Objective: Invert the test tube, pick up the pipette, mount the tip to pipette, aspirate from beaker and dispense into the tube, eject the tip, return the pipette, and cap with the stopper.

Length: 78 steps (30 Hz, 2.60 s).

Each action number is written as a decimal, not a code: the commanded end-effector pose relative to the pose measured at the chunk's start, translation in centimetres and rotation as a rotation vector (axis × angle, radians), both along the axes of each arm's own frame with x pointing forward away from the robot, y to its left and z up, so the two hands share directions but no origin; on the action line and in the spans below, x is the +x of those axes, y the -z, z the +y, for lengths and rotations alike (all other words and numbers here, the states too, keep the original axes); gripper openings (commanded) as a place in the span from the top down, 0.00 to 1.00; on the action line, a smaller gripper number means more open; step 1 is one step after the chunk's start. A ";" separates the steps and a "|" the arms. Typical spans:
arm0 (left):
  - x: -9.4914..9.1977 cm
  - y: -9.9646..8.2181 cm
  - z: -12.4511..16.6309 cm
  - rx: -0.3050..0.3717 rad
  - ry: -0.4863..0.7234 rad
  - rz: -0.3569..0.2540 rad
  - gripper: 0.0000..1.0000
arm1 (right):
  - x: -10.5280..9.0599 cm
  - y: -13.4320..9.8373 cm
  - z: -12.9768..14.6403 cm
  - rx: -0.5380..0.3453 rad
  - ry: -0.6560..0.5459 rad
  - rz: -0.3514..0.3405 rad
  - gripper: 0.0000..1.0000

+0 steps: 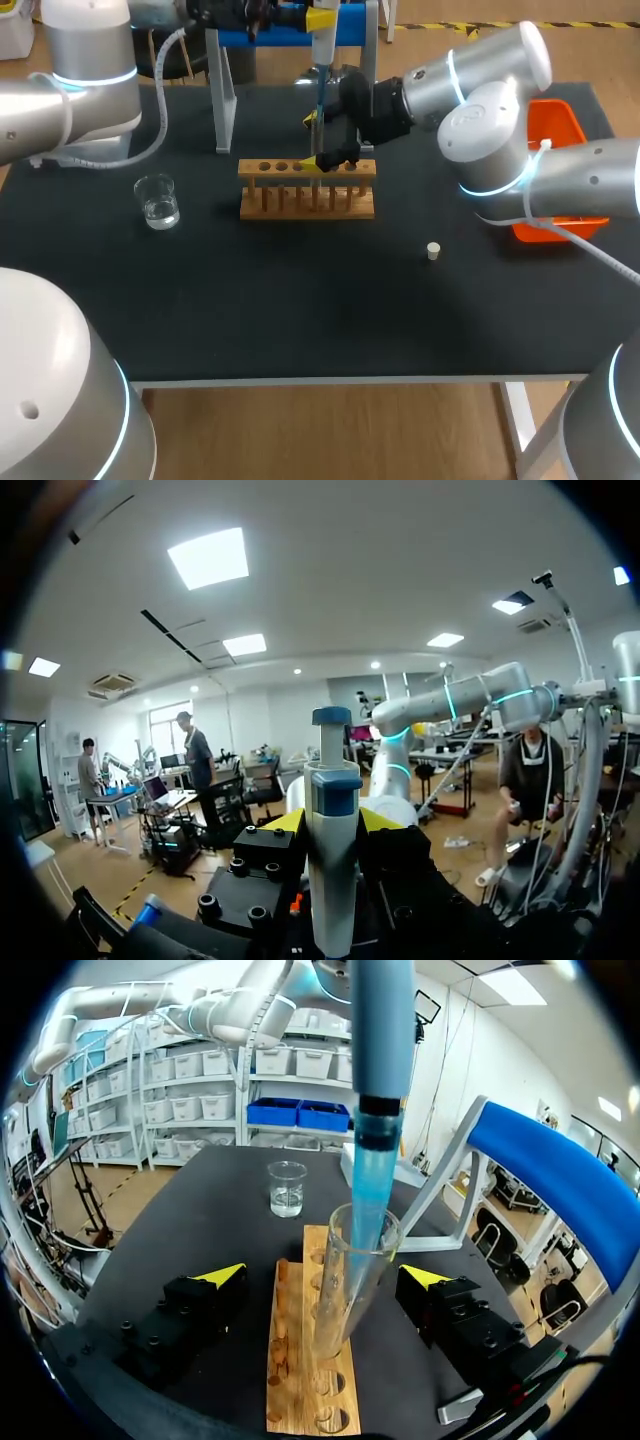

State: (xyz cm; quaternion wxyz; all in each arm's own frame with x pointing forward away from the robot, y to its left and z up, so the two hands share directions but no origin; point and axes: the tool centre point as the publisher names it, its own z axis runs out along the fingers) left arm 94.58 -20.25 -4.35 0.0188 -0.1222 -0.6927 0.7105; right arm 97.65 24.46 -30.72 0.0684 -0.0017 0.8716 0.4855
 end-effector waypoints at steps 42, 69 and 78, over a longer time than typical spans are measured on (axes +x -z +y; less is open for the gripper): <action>0.2 1.7 0.1 0.021 0.021 0.008 1.00 | -0.1 0.0 -0.3 0.019 -0.015 0.000 0.00; 0.6 2.2 0.4 0.002 0.009 0.003 1.00 | 0.0 -0.1 0.0 0.025 -0.024 0.004 0.00; 0.7 2.4 0.4 0.002 0.007 0.007 1.00 | 0.0 -0.2 0.1 0.027 -0.027 0.005 0.00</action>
